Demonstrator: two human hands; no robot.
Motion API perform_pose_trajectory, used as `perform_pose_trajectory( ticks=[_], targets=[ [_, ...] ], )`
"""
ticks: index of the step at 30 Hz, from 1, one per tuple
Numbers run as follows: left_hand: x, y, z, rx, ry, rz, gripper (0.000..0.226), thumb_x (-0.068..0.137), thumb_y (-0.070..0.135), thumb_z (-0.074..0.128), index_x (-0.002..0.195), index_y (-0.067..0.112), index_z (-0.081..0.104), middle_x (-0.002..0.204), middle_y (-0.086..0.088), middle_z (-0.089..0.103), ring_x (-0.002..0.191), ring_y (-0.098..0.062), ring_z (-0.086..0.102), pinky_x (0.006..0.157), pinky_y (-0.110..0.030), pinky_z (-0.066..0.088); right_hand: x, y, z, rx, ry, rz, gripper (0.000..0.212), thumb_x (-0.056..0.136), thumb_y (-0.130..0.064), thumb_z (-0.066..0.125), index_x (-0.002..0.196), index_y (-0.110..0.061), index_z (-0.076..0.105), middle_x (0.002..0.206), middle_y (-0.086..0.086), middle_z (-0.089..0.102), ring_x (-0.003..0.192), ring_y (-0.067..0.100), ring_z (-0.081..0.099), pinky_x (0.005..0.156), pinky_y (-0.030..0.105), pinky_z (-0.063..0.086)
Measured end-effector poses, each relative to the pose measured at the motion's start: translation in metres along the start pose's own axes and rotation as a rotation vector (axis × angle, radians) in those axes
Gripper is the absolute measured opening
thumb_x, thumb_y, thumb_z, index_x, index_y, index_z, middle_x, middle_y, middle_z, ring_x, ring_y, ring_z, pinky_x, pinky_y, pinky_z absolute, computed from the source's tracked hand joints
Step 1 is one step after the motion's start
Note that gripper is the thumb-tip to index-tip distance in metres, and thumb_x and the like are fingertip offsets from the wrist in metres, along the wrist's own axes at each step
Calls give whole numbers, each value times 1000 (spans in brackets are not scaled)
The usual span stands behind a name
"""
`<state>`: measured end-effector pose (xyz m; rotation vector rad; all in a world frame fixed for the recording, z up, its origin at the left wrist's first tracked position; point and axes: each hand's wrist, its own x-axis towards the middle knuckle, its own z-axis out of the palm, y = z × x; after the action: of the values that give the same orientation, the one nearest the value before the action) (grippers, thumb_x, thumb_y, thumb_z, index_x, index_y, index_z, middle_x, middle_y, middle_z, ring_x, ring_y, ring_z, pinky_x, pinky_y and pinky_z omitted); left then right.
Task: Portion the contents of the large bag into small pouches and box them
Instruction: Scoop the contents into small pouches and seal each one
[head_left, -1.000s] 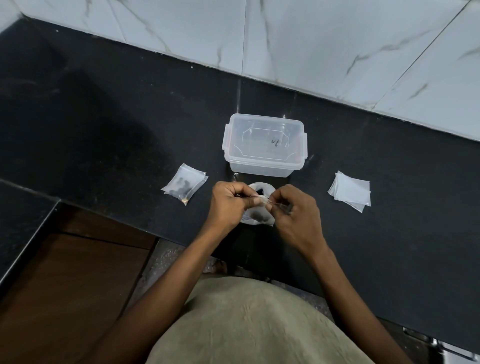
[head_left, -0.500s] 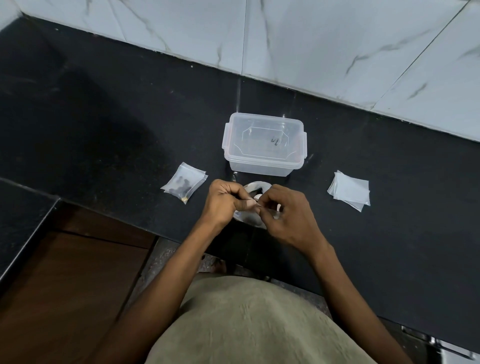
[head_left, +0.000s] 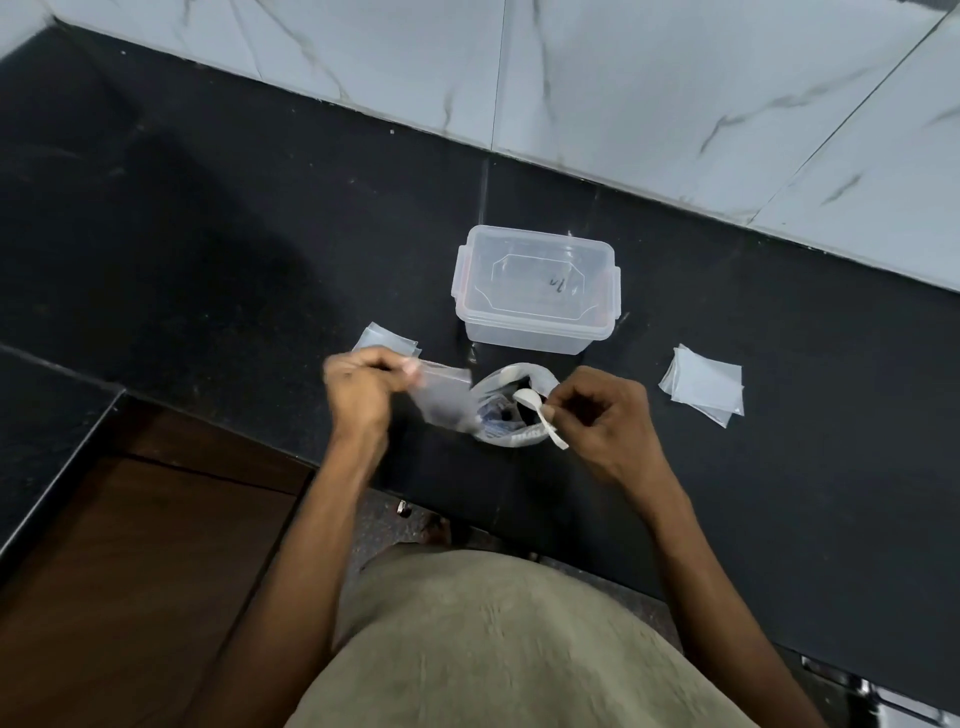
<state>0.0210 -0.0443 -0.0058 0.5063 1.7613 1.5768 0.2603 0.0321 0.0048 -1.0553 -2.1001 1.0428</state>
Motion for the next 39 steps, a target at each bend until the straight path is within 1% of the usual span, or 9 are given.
perform_pose_trajectory(
  ticks=[3,6,15,21,27,32,35,37,39],
  targets=[
    [20,7,-36,46,38,69,35,77,-16,70,59,14,70,53,10,66,54,-2,60,58,-16,50,-1,8,-16,17,23,77,14,82,-6,79,73,-13,71,69,-5,66,59,8,57,58,21,45],
    [28,11,-52,117,-1,108,24,78,-13,71,68,8,69,56,10,68,57,0,61,59,-16,51,7,2,-6,7,-6,70,19,82,-6,81,70,-17,70,67,-7,66,56,5,56,57,16,44],
    [26,3,-49,102,-224,-8,12,85,-8,68,76,-1,69,61,4,72,55,-6,59,58,-17,49,31,-19,48,73,-99,33,8,81,-8,82,87,-10,76,81,-5,72,68,8,64,65,15,48],
    [29,0,-50,101,-328,-55,31,89,-6,64,71,14,78,70,1,76,63,-13,59,56,-19,48,43,-23,77,-6,-157,29,26,80,-26,85,101,-19,74,89,-9,71,78,6,66,72,17,53],
    [39,-9,-58,92,-234,-70,15,93,-1,64,83,3,73,71,-5,71,58,-6,61,55,-20,49,58,-26,109,47,-221,191,13,87,-21,79,79,-14,72,72,-1,71,66,16,67,69,36,58],
    [54,-19,-67,128,-25,23,11,90,6,72,100,9,74,97,-5,75,86,-11,68,76,-26,58,76,-32,140,266,-256,408,17,89,-10,76,79,1,69,64,0,69,52,9,63,51,18,47],
    [58,-25,-73,276,168,138,19,85,5,76,100,15,72,98,0,72,83,-8,64,76,-21,56,89,-30,159,335,-259,513,18,90,-10,75,76,-7,65,65,1,69,53,10,63,47,20,46],
    [58,-33,-76,370,170,176,17,83,1,75,93,14,71,94,-2,70,79,-10,64,74,-26,57,94,-26,170,297,-211,568,19,90,-11,75,75,-12,64,66,6,68,55,12,64,50,24,49],
    [56,-46,-77,467,65,186,18,81,-3,75,88,14,72,91,-2,69,78,-15,66,77,-35,59,97,-22,179,217,-151,583,17,89,-11,74,74,-13,65,65,9,69,56,17,67,56,31,56]
  ],
)
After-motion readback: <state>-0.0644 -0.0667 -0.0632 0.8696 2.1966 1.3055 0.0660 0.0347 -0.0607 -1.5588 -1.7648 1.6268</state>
